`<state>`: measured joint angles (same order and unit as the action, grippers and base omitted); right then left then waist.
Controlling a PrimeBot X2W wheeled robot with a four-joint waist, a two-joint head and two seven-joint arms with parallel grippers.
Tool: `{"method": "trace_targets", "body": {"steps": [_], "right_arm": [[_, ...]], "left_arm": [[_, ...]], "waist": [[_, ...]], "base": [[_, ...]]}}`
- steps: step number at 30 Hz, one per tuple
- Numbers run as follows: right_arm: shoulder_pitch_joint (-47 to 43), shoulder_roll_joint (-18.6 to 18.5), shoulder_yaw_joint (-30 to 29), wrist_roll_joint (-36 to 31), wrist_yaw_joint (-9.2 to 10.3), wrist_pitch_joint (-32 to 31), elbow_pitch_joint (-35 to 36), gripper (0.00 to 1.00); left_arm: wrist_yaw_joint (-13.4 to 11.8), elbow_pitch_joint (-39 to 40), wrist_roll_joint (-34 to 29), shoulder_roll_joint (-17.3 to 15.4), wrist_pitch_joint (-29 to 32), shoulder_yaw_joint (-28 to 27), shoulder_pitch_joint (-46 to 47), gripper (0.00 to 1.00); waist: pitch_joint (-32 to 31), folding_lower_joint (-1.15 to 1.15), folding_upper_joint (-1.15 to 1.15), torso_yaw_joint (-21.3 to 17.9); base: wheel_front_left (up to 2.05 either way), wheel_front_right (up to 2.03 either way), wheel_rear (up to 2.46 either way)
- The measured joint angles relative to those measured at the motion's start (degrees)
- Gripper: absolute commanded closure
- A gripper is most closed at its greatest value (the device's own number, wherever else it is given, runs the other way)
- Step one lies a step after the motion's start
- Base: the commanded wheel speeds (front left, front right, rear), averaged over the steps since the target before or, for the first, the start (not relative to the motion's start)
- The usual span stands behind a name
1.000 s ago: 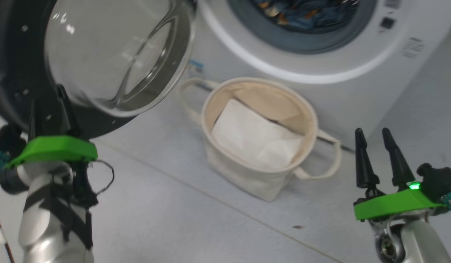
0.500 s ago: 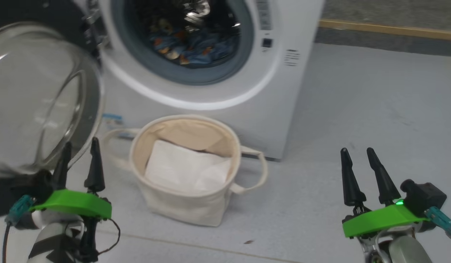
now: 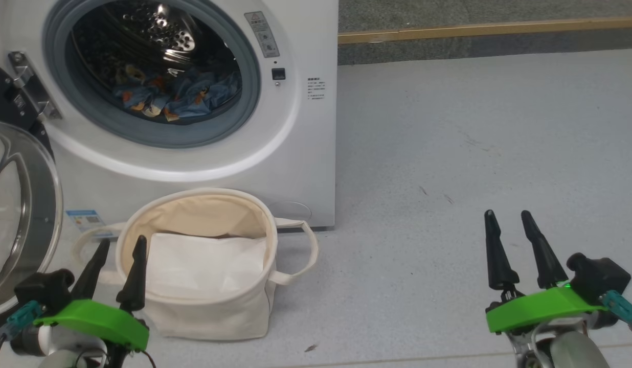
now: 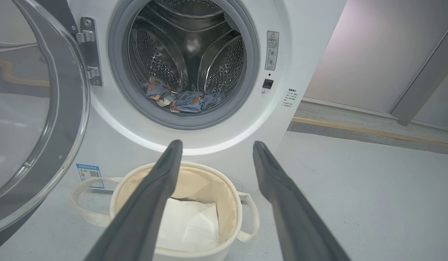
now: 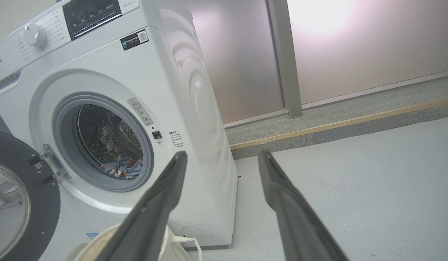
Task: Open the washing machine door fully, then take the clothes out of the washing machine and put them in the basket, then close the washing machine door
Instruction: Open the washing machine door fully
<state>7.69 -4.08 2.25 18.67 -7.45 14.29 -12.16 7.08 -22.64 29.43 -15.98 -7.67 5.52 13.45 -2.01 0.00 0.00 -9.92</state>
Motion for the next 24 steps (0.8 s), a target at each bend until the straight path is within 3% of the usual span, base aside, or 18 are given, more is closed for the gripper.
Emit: {"method": "trace_targets", "body": {"steps": [9, 24], "right_arm": [[0.00, -0.01, -1.09, 0.00, 0.00, 0.00, 0.43, 0.00], [0.01, -0.15, -1.30, -0.01, 0.00, 0.00, 0.80, 0.00]], "left_arm": [[-3.41, 0.99, -3.49, -1.69, -0.57, 0.45, -1.70, 0.00], [-3.45, 1.87, -2.94, -1.63, -2.04, 1.34, -1.92, 0.00]], "waist": [[0.54, 0.00, 0.00, 0.19], [0.21, 0.00, 0.00, 2.24]], "base": [[0.00, 0.00, 0.00], [0.00, 0.00, 0.00]]}}
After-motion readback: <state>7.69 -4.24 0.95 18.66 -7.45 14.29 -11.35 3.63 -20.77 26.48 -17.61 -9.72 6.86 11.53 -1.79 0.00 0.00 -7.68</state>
